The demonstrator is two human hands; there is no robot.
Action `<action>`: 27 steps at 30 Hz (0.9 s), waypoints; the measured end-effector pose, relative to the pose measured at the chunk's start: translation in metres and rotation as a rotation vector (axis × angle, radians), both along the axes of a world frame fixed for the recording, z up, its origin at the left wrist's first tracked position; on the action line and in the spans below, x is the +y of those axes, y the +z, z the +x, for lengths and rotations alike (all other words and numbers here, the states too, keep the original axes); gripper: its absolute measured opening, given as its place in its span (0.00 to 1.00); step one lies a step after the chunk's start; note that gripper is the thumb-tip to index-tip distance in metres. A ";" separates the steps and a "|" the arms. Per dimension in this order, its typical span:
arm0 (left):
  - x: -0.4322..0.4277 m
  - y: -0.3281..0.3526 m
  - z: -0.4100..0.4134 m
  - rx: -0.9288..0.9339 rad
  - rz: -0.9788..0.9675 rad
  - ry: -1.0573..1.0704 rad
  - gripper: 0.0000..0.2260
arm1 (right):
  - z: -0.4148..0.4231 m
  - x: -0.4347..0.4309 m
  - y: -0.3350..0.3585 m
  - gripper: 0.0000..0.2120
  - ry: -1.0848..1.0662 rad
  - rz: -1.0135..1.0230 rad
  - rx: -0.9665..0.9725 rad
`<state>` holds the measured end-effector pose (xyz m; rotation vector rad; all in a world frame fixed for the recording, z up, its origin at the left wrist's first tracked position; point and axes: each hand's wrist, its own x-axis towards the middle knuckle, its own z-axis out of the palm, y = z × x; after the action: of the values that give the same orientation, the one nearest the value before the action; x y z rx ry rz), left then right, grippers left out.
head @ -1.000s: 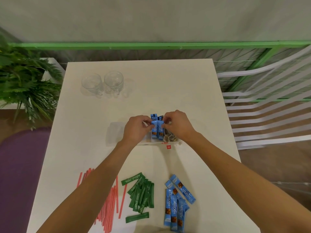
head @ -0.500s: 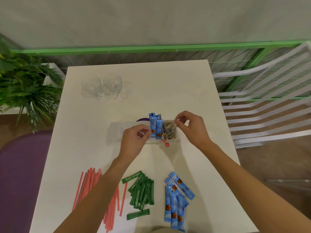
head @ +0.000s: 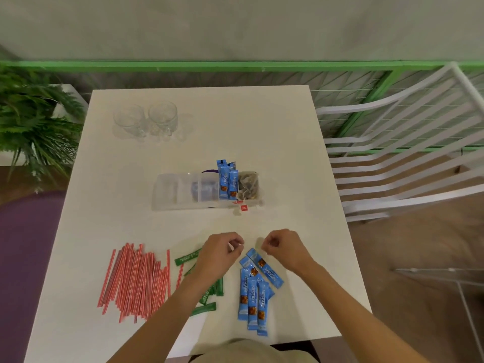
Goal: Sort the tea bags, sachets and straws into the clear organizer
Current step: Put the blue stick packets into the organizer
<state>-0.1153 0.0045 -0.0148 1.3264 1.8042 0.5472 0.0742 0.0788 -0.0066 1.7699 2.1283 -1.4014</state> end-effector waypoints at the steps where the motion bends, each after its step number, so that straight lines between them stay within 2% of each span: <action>1: -0.003 -0.004 0.003 0.042 -0.031 -0.034 0.03 | 0.001 -0.007 -0.005 0.04 0.025 0.000 -0.058; 5: -0.009 -0.016 0.011 0.232 -0.131 -0.170 0.12 | 0.001 -0.030 -0.016 0.10 0.112 0.015 -0.221; 9: -0.012 -0.022 0.023 0.336 -0.141 -0.200 0.14 | -0.002 -0.045 -0.026 0.09 0.243 0.136 -0.335; 13: -0.015 -0.028 0.034 0.390 -0.124 -0.210 0.13 | -0.001 -0.050 -0.034 0.10 0.242 0.209 -0.328; 18: -0.013 -0.030 0.044 0.350 -0.122 -0.174 0.12 | 0.003 -0.050 -0.033 0.07 0.215 0.217 -0.307; 24: -0.011 -0.032 0.041 0.297 -0.148 -0.076 0.06 | 0.015 -0.050 -0.033 0.06 0.162 0.166 -0.283; 27: -0.013 -0.033 0.038 0.335 -0.119 -0.108 0.05 | 0.021 -0.049 -0.032 0.04 0.071 0.099 -0.221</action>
<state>-0.0774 -0.0083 -0.0476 1.4889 1.9819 0.1617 0.0950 0.0298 -0.0383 1.7687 2.1525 -1.0472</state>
